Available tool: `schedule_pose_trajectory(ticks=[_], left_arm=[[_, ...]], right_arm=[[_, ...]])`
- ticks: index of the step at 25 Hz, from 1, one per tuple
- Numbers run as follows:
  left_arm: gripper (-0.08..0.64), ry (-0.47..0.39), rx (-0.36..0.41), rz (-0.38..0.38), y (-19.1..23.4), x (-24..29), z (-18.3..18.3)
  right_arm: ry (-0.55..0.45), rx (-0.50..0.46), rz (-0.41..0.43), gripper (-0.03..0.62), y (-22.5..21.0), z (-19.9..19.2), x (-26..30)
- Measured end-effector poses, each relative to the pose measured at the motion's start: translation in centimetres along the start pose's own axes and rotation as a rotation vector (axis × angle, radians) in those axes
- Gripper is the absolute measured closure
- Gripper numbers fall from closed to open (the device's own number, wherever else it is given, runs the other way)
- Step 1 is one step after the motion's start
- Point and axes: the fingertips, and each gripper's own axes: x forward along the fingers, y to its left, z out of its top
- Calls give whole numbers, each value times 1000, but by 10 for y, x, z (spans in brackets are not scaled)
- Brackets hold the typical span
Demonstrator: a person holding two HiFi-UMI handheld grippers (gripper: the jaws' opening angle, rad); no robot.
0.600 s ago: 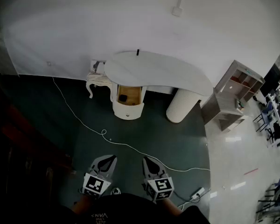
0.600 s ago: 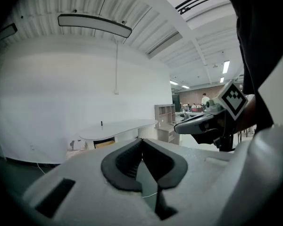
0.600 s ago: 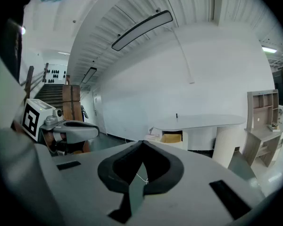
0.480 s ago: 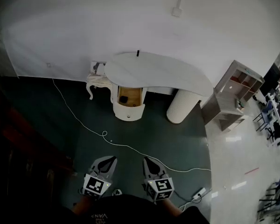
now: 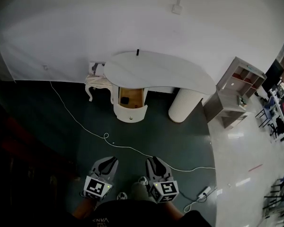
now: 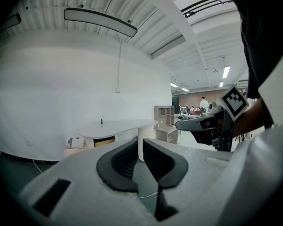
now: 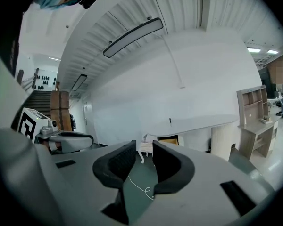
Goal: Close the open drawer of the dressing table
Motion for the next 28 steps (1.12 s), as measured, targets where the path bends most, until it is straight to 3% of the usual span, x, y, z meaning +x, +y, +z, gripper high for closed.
schedule_pose_trajectory(ticks=[2, 5, 12, 28], left_arm=[[529, -5, -5, -8, 4, 10, -6], [449, 5, -17, -10, 16, 29, -7], [449, -7, -8, 26, 48, 82, 15], [440, 69, -32, 162, 98, 184, 24]], right_arm=[[5, 4, -1, 471, -6, 0, 9], [17, 12, 9, 457, -16, 2, 28], [34, 22, 36, 445, -56, 17, 83], [92, 6, 148, 433, -139, 25, 190]])
